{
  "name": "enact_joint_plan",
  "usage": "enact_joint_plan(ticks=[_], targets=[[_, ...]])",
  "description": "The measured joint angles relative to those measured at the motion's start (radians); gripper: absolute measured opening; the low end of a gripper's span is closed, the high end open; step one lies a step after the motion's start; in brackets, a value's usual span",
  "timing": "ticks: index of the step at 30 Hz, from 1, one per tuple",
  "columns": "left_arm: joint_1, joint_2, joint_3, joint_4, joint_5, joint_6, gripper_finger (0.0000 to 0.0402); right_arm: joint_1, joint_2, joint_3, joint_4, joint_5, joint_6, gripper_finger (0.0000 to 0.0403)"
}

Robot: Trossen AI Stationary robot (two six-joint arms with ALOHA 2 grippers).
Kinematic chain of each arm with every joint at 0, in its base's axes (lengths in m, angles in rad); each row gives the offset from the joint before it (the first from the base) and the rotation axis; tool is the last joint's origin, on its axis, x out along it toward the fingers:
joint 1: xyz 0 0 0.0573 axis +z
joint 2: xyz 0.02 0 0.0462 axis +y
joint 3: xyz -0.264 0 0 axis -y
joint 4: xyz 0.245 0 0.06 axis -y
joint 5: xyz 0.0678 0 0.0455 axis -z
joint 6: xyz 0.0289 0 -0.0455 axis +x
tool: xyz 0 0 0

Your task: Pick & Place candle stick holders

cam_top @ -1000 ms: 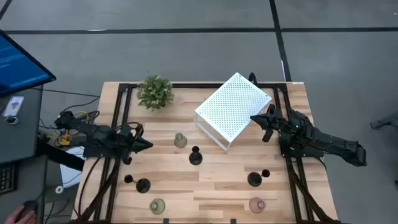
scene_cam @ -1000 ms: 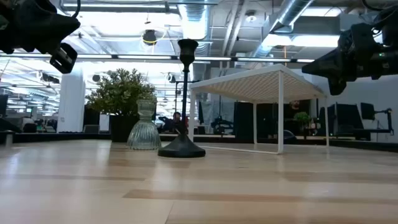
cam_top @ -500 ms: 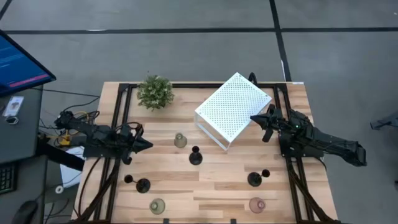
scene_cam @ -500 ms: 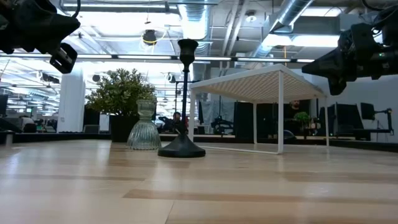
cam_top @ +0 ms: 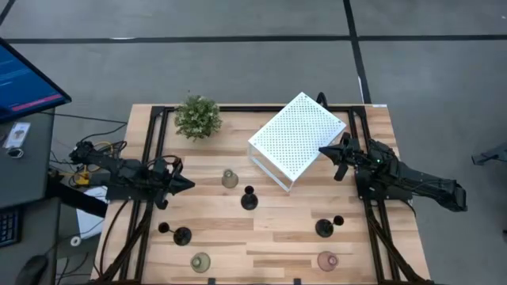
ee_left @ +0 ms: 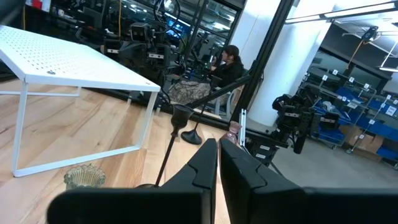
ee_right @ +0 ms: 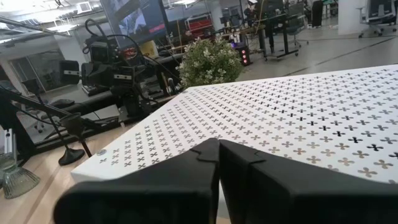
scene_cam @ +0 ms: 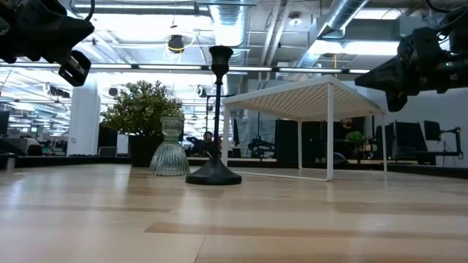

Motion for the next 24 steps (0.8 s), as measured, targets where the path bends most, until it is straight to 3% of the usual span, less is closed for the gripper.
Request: enact_joint_plan(ticks=[21,24], targets=[[0.0,0.001,0.0,0.021,-0.004,-0.005,0.0017,0.0,0.0,0.0,0.0,0.0,0.0,0.0],[0.0,0.001,0.0,0.032,-0.003,-0.102,0.0017,0.0,0.0,0.0,0.0,0.0,0.0,0.0]])
